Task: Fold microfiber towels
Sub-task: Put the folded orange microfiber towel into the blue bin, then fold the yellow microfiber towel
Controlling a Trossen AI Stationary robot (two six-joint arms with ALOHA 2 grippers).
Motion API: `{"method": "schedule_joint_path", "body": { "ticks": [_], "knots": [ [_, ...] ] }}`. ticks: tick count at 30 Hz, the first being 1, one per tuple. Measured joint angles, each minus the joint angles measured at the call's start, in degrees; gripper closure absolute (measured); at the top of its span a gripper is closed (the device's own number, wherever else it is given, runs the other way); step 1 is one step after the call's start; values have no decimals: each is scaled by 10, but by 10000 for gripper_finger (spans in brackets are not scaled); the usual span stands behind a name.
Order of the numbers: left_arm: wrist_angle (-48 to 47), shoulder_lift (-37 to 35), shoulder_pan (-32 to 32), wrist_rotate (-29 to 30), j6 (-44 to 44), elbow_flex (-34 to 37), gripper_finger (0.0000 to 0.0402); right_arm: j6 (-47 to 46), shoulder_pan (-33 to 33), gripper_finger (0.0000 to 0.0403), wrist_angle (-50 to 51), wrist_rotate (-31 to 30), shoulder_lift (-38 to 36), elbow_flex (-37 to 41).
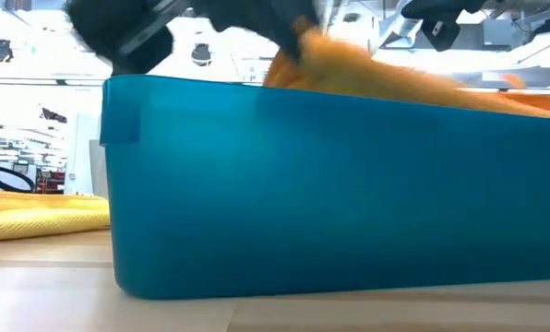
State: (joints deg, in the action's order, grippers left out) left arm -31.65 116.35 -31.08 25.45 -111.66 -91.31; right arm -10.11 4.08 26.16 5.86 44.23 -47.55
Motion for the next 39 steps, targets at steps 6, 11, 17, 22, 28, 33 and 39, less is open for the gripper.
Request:
{"method": "schedule_joint_path", "body": {
  "ticks": [6,11,17,22,28,33,39],
  "knots": [
    [-13,21,-12,-22,-36,1,401,-10,0,380,0,0,1,0],
    [-67,22,-12,-28,-44,6,401,-15,0,388,0,0,1,0],
    [-78,21,-13,-37,-33,6,395,-19,0,377,0,0,1,0],
    [-77,21,-13,-61,-18,6,347,-19,0,376,1,0,1,0],
    [-80,18,-13,-73,-14,5,256,-16,0,379,6,0,1,0],
    [-103,17,-15,-84,-7,-20,200,-16,0,373,21,0,1,0],
    [-246,17,-15,-117,32,-101,190,-14,1,374,26,0,1,0]
  ]
}}
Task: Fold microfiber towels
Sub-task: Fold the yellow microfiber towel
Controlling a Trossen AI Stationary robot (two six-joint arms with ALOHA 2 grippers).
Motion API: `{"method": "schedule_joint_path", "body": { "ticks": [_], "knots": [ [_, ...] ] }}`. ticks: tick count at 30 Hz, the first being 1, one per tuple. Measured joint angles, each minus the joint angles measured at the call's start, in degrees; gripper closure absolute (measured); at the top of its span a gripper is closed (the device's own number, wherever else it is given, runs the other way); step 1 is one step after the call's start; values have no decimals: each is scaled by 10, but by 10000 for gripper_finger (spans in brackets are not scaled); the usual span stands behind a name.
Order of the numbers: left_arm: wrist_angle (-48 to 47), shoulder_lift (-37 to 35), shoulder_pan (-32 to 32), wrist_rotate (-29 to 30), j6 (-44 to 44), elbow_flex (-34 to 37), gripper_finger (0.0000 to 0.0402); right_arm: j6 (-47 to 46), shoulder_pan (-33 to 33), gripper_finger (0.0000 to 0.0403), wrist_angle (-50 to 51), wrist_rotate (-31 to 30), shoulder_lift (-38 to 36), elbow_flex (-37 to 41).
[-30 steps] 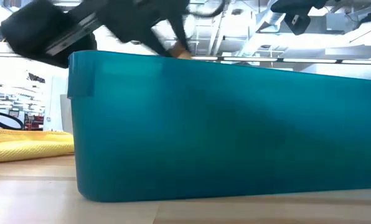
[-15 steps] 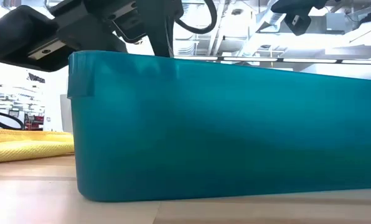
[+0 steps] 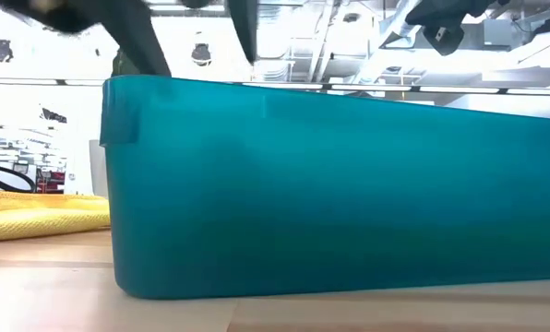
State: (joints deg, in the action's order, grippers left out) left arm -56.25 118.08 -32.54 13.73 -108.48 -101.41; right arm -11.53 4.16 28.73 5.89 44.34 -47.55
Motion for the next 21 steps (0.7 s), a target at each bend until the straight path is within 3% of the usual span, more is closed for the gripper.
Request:
{"method": "schedule_joint_path", "body": {
  "ticks": [6,9,14,21],
  "knots": [
    [-240,0,2,-11,78,-139,213,0,1,375,0,0,0,0],
    [-342,-4,2,-47,131,-182,222,0,1,374,0,0,0,0],
    [-343,-26,-18,-109,154,-146,225,0,1,376,-8,0,2,0],
    [-328,-119,-99,-135,-10,-9,225,0,1,374,-13,0,29,0]
  ]
}}
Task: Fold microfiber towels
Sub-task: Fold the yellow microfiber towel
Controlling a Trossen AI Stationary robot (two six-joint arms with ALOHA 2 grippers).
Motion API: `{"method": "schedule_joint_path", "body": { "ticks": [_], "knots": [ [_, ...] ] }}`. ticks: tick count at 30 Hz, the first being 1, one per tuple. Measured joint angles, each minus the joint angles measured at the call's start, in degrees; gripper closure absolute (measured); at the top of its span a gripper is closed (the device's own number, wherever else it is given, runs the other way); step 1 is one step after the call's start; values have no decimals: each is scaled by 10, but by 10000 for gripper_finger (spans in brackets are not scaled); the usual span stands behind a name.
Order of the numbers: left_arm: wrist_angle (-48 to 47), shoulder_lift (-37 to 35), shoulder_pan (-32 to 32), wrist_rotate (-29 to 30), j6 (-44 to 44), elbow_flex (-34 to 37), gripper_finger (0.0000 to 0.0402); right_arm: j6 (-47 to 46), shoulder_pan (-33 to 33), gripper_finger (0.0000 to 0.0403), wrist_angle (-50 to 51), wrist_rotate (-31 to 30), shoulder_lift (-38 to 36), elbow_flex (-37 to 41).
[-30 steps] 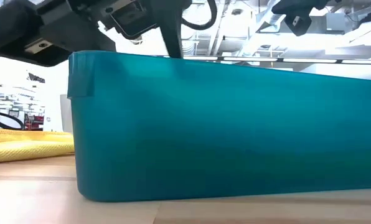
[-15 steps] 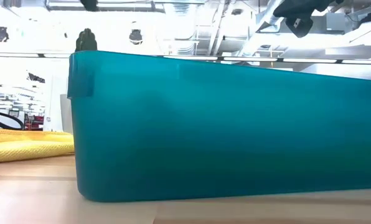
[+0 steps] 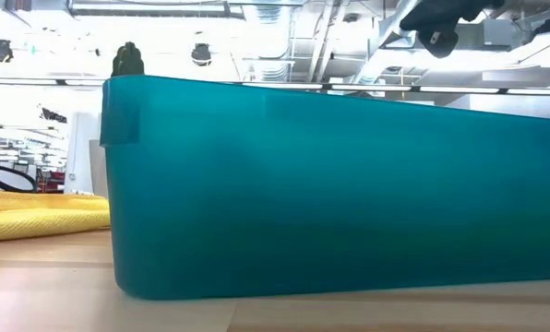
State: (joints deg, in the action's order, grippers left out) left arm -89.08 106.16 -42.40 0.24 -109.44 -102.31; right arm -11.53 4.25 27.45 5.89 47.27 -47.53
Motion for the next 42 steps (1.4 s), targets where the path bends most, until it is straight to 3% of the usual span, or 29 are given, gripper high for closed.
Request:
{"method": "schedule_joint_path", "body": {
  "ticks": [4,7,12,15,24,33,42],
  "knots": [
    [51,-72,-51,13,-95,111,225,0,0,376,-16,0,29,0],
    [143,-112,-78,24,-144,200,225,-1,0,374,-30,1,50,0],
    [325,-122,-98,51,-159,316,225,-5,-1,372,-46,2,83,0],
    [373,-120,-103,59,-164,362,225,-5,-1,374,-53,2,99,0],
    [340,-117,-118,33,-160,387,225,-6,-1,374,-74,2,121,0],
    [427,-114,-139,30,-198,440,226,-3,9,374,-74,2,120,0],
    [448,-114,-136,28,-213,461,226,-4,19,375,-74,2,120,0]
  ]
}}
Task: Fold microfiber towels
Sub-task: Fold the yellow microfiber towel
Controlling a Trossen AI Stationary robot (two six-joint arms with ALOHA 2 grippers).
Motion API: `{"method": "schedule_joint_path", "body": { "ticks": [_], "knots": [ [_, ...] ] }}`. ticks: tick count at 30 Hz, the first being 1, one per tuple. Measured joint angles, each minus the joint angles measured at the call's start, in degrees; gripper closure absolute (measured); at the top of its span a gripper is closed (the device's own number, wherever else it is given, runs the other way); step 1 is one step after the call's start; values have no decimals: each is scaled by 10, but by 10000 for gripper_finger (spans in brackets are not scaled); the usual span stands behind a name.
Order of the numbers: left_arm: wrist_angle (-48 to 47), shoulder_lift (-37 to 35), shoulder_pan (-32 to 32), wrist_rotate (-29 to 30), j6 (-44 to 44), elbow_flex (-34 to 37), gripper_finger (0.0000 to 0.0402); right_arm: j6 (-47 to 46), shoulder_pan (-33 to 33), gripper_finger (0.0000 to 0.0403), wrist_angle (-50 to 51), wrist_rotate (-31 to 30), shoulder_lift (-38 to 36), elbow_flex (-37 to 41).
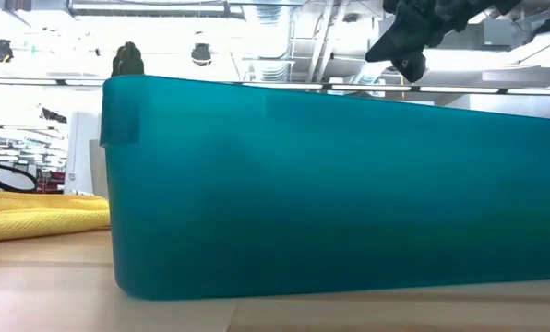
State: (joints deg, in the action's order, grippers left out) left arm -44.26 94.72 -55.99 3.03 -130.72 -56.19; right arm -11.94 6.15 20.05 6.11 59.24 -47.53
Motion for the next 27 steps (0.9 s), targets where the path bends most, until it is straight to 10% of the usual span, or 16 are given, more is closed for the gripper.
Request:
{"method": "schedule_joint_path", "body": {
  "ticks": [19,27],
  "knots": [
    [25,0,11,4,6,3,384,-1,0,372,-7,0,0,0],
    [26,-6,25,-17,25,-24,399,27,-12,370,-168,27,59,0]
  ]
}}
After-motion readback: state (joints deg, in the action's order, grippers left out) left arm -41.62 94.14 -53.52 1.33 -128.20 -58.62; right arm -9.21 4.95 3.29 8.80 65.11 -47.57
